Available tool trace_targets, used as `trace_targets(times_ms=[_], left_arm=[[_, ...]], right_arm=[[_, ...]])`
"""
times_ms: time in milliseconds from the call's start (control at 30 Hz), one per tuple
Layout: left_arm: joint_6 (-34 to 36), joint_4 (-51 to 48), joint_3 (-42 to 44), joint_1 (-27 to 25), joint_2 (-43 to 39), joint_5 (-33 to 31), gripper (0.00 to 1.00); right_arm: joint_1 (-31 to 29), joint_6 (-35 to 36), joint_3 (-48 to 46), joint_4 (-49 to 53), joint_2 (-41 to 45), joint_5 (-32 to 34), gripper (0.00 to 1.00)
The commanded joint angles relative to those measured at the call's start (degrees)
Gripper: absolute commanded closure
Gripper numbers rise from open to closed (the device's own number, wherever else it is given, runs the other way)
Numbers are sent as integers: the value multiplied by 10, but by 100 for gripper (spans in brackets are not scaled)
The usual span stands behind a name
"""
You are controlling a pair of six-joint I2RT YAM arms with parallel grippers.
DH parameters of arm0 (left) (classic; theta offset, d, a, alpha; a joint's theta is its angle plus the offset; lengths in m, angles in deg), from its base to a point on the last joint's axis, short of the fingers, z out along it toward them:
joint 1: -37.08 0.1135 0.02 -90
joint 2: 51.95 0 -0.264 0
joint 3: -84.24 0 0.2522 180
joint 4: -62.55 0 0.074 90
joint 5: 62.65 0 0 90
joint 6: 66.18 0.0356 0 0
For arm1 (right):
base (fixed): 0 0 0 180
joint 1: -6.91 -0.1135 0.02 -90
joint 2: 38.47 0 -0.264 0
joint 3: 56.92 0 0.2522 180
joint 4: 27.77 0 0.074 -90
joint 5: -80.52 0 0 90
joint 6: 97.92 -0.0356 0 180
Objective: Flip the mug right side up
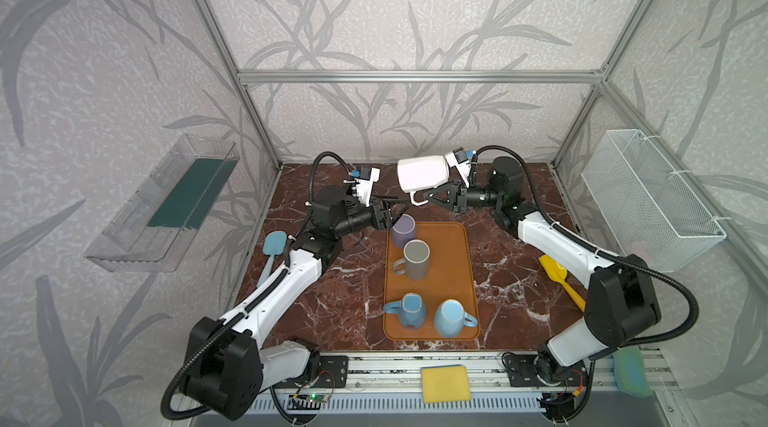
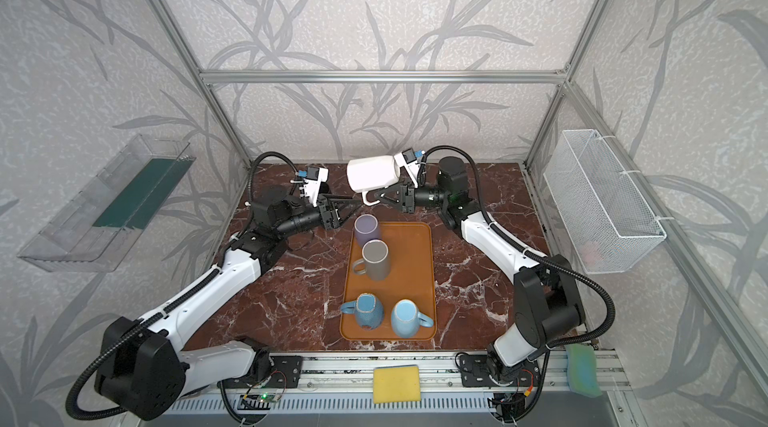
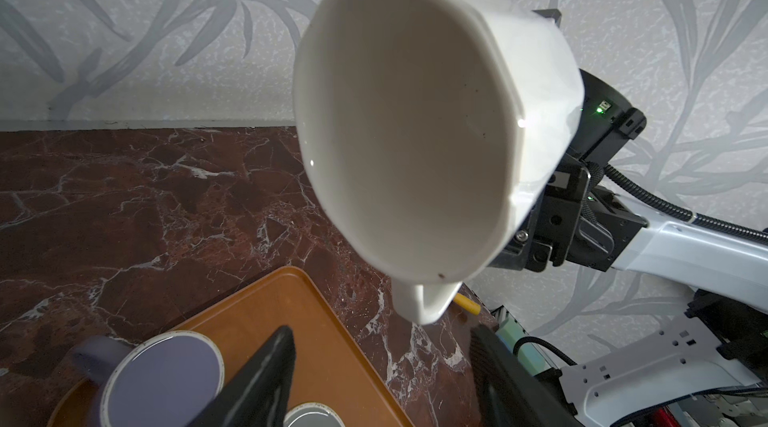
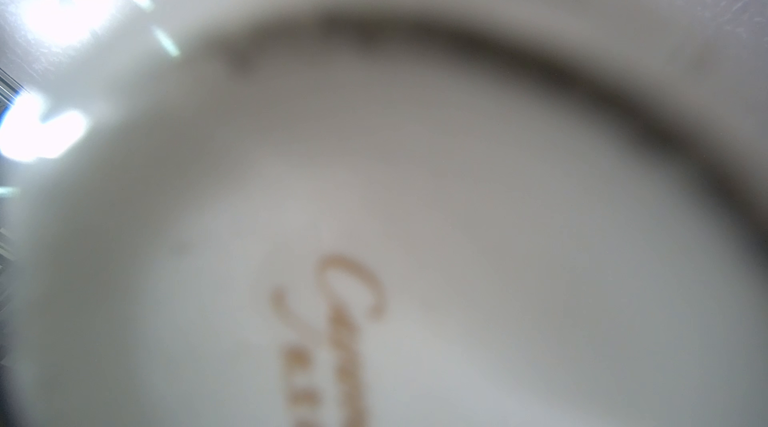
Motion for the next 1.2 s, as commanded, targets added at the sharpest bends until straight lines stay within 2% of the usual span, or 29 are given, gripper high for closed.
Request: trace_targets(times_ms=[0,300,633,833,1167], left_arm=[[-18,47,9,-3,5,28,31],[-53,116,22,-3,10,69,32],[-81,172,32,-3,9,94,37],[-89,191,36,-3,6,96,40],[-107,232,43,-3,15,85,42]], right_arm=[[-7,-9,9,-84,2,-27,100],[-18,-37,12,-133,-15,-58,100],[-20,-113,11,-231,-37,-78,100],[-23,-149,7,-280,-45,-85,100],[-33,-151,0,-288,-50,-91,100]])
